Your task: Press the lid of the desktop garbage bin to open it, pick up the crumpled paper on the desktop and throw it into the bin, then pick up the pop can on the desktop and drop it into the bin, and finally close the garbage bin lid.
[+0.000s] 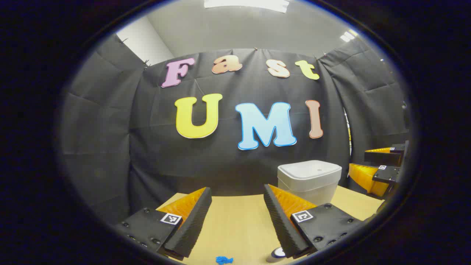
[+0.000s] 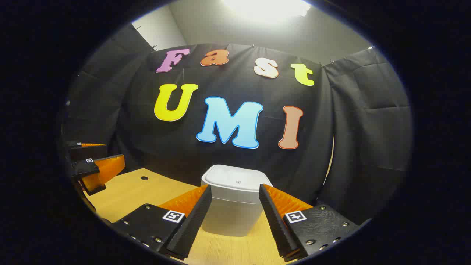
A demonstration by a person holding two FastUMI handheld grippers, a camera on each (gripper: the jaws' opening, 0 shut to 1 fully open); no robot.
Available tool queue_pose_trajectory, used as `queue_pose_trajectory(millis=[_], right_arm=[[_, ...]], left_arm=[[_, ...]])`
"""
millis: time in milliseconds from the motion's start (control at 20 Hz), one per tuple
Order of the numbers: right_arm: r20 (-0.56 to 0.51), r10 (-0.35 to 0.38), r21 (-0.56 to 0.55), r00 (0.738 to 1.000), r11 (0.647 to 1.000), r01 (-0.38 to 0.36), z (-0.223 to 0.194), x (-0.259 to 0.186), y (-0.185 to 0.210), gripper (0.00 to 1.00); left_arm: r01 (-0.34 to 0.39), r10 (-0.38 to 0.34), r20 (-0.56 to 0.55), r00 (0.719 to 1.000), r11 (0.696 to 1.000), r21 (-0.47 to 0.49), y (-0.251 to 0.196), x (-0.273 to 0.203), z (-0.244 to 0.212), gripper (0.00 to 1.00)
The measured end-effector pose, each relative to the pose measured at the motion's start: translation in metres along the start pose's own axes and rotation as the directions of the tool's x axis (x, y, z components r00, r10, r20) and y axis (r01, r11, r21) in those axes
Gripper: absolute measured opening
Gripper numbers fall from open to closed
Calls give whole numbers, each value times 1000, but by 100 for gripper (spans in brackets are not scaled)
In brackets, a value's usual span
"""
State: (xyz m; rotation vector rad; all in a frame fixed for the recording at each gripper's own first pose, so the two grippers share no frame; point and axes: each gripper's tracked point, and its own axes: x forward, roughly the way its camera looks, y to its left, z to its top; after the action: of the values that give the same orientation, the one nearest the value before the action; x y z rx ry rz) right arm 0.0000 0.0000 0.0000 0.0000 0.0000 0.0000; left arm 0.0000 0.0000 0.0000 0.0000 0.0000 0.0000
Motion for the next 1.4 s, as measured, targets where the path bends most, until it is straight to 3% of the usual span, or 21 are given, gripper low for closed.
queue_pose_trajectory(millis=[400, 650, 950, 1000, 1150, 1200, 1350, 1400], right_arm=[[16, 11, -3, 1000, 1000, -11, 6, 8, 1, 86], [14, 12, 28, 1000, 1000, -13, 3, 19, 2, 95], [-5, 6, 43, 1000, 999, -5, -2, 28, 3, 95], [-5, 7, 46, 1000, 999, -7, -2, 31, 3, 93], [-22, 10, 48, 1000, 999, -9, -5, 37, 5, 76], [-31, -2, 48, 1000, 999, 3, -6, 39, 3, 76], [-31, -15, 58, 999, 998, 16, -6, 42, 0, 52], [-29, -22, 58, 999, 998, 24, -5, 45, -1, 49]], left_arm=[[16, -16, 23, 1000, 1000, -5, -2, 12, 4, 91], [9, -9, 16, 1000, 1000, -4, -2, 12, 4, 93], [-3, 3, -9, 1000, 1000, -8, -4, 11, 4, 93], [-4, 4, -14, 1000, 1000, -8, -4, 11, 3, 94], [-11, 11, -23, 1000, 1000, -9, -5, 10, 4, 95], [-10, 10, -25, 1000, 1000, -9, -6, 10, 4, 91], [-9, 8, -31, 999, 1000, -10, -8, 10, 4, 91], [-8, 8, -36, 999, 1000, -12, -8, 11, 4, 91]])
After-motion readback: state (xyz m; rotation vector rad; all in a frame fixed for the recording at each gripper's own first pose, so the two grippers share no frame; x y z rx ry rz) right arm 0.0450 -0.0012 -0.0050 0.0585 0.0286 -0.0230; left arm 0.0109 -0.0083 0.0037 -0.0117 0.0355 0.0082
